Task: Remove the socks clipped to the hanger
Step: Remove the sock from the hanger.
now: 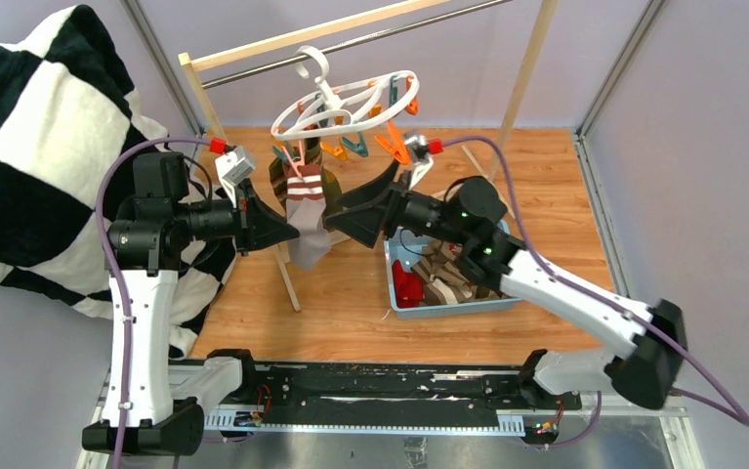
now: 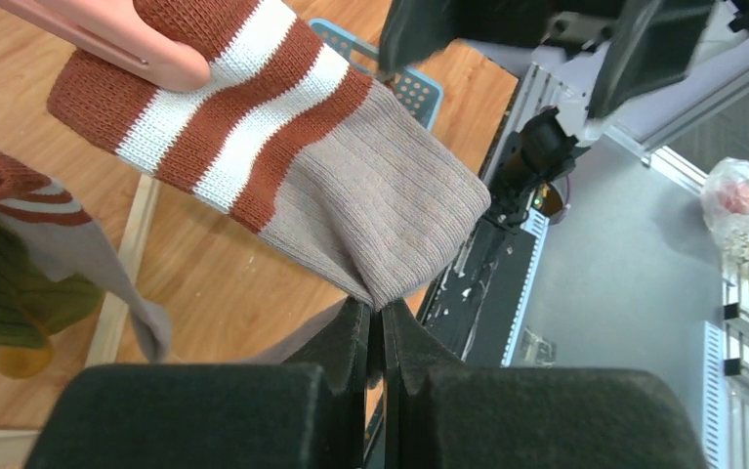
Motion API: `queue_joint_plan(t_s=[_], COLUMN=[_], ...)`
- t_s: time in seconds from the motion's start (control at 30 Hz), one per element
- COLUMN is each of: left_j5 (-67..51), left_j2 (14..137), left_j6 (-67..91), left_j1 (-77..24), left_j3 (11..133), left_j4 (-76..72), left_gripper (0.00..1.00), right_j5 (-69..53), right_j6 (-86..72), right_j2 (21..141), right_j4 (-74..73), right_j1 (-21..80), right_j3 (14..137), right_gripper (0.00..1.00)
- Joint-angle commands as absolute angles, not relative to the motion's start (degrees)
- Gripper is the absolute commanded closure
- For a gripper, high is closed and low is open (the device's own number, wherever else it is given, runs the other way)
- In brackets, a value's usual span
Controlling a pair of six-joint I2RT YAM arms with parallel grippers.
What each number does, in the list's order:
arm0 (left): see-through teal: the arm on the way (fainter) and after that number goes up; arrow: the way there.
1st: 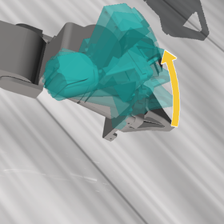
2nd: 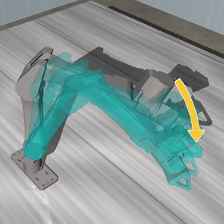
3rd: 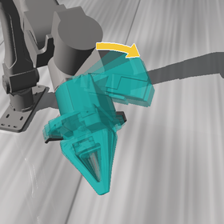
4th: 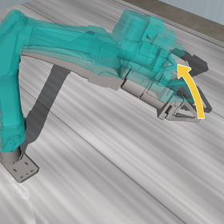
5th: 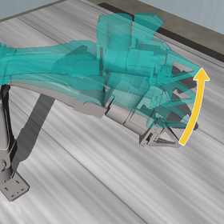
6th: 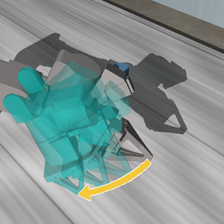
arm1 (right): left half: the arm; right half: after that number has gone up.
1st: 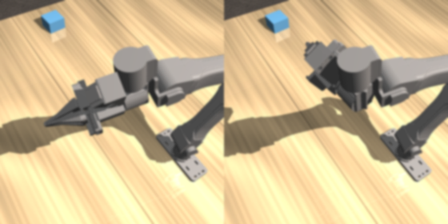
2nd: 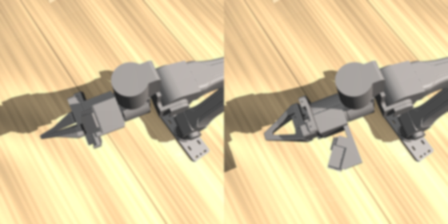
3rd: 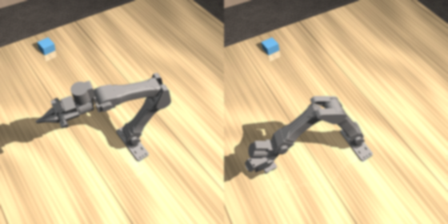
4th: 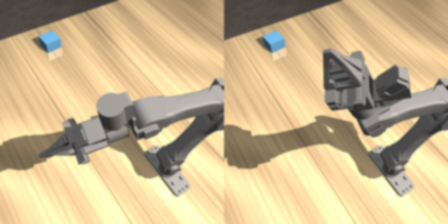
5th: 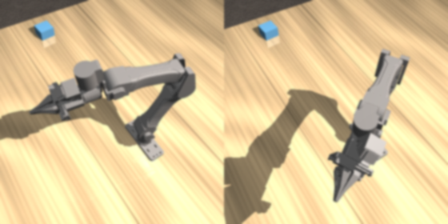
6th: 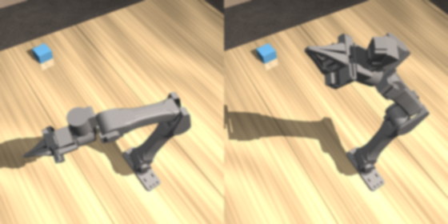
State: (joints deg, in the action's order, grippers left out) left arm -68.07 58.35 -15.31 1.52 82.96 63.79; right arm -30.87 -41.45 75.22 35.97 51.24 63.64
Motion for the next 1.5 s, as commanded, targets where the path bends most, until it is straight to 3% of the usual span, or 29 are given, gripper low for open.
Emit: queue_joint_plan(t_s=[0.0, 0.2, 0.37, 0.93, 1.47], left_j5=[-64.62, -62.48, -60.65, -59.37, -59.63], left_j2=[57.20, 58.43, 58.43, 57.15, 56.77], left_j6=[-16.70, -17.05, -17.98, -18.25, -17.65], left_j1=[0.63, -2.39, -3.84, -4.14, -4.17], left_j3=[83.29, 84.82, 84.54, 84.57, 84.29], left_j4=[63.63, 63.55, 63.54, 63.46, 63.46], left_gripper=[0.98, 0.99, 0.99, 1.00, 1.00], right_j5=[-3.73, 9.06, 9.78, 13.04, 17.81], right_j6=[-22.56, -14.23, -9.88, -2.17, 3.68], right_j2=[67.84, 67.66, 71.73, 91.75, 96.26], right_j4=[14.04, 11.01, 9.09, 2.14, 14.39], right_j1=[54.93, 63.03, 67.20, 65.29, 64.10], right_j3=[63.13, 66.78, 74.46, 98.95, 100.65], right_gripper=[0.24, 0.22, 0.22, 0.25, 0.37])
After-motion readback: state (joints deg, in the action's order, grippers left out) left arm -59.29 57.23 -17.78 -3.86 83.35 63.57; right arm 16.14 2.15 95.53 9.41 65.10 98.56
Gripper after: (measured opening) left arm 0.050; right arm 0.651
